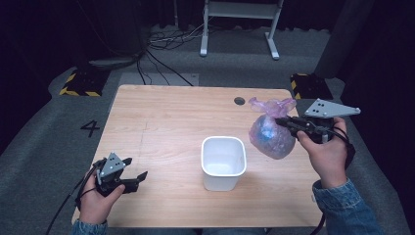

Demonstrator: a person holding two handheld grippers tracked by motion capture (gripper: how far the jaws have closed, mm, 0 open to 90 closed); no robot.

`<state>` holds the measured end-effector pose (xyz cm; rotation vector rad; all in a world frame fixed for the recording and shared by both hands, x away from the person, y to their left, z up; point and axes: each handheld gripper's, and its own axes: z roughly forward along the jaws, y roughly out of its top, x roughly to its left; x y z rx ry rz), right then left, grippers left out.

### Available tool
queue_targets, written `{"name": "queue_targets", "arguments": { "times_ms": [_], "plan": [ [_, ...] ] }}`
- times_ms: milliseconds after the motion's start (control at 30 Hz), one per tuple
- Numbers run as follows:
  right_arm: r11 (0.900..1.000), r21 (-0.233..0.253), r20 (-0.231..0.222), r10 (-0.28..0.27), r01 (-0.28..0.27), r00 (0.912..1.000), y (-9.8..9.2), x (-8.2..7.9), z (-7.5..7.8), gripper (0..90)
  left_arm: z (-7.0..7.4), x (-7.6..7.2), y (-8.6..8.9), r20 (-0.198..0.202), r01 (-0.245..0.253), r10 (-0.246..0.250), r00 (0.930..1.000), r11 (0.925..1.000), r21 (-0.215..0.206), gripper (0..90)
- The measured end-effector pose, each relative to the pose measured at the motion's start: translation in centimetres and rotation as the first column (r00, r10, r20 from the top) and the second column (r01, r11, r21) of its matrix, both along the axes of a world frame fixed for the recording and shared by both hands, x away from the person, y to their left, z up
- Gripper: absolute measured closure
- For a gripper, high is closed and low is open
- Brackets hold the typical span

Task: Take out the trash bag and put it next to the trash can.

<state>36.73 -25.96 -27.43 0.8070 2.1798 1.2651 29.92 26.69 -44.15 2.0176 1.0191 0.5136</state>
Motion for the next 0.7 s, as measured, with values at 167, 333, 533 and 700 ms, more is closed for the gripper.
{"name": "queue_targets", "arguments": {
  "times_ms": [167, 333, 533, 700],
  "plan": [
    [1.0, -0.006, -0.03, -0.025, 0.024, 0.9992, -0.9, 0.5, -1.6, 88.6, -0.4, 0.1, 0.0, -0.01, -0.006, 0.006, 0.9999, 1.0, 0.008, 25.5],
    [0.999, -0.019, -0.066, -0.047, 0.046, 0.9967, -1.3, 1.0, -3.5, 88.5, -0.8, 0.3, 0.0, -0.01, -0.005, 0.005, 0.9999, 0.9998, 0.019, 25.5],
    [0.998, -0.02, -0.116, -0.056, 0.054, 0.9917, -1.6, 1.8, -5.7, 88.4, -1.4, 0.4, -0.1, 0.003, -0.031, 0.031, 0.9995, 0.9994, 0.016, 25.7],
    [0.999, -0.028, -0.158, -0.046, 0.042, 0.9864, -1.4, 2.3, -7.4, 88.3, -1.7, 0.5, -0.4, -0.014, -0.018, 0.018, 0.9997, 0.9996, 0.022, 25.7]
  ]
}}
